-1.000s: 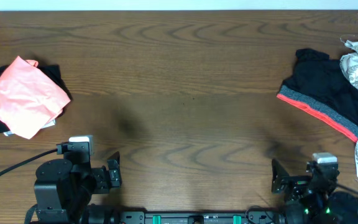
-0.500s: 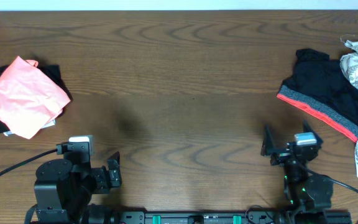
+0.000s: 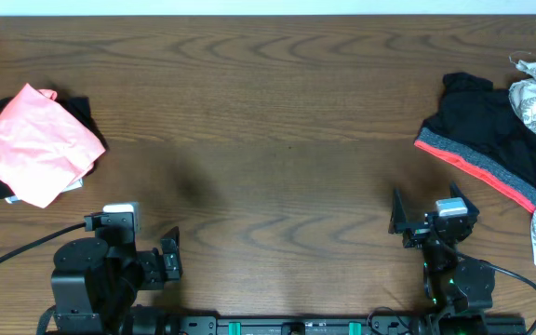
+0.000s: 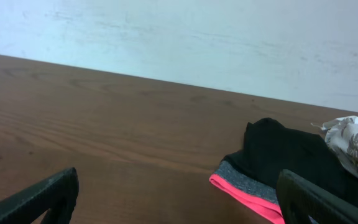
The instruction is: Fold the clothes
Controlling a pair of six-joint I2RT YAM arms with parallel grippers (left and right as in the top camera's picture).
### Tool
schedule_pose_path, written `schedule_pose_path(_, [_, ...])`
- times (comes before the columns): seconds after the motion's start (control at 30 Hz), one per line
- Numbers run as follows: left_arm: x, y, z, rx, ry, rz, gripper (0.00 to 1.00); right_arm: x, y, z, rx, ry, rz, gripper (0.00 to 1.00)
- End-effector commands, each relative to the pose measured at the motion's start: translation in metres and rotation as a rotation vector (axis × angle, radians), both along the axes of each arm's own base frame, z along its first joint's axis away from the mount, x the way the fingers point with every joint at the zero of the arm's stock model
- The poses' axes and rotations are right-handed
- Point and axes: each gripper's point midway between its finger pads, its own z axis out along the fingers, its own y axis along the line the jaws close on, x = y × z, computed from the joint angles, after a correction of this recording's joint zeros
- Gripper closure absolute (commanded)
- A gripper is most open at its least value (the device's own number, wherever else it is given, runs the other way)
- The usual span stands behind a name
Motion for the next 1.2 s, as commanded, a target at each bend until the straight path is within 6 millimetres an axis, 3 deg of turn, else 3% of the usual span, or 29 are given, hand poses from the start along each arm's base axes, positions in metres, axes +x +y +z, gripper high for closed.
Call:
schedule_pose_path(0.0, [0.000,0.001,0.000,0.002,-0.001,0.009,0.02,0.000,-0.004,-0.001,-0.015,0.000,-0.016,0.01])
schedule_pose_path(0.37, [0.000,0.001,0.000,0.002,-0.001,0.008,0.02,0.000,-0.004,-0.001,-0.015,-0.001,-0.016,0.01])
schedule_pose_path(0.53, [-0.009,-0.004,0.007,-0.001,-0.070,-0.025,0.02,0.000,-0.004,-0.001,-0.015,0.000,-0.016,0.01])
schedule_pose_path(0.63, [-0.018,0.005,0.002,0.030,-0.111,0.010,0.02,0.000,-0.004,-0.001,-0.015,-0.001,-0.016,0.01])
schedule_pose_path(0.73, [-0.019,0.010,-0.015,0.046,-0.139,0.031,0.02,0.000,-0.004,-0.001,-0.015,0.000,-0.016,0.01])
schedule_pose_path(0.97, [0.031,0.007,-0.036,0.023,-0.404,0.038,0.02,0.000,-0.004,-0.001,-0.015,0.000,-0.016,0.01])
schedule_pose_path(1.17, [0.072,0.008,-0.023,0.014,-0.649,0.067,0.02,0.000,-0.004,-0.001,-0.015,0.000,-0.016,0.01])
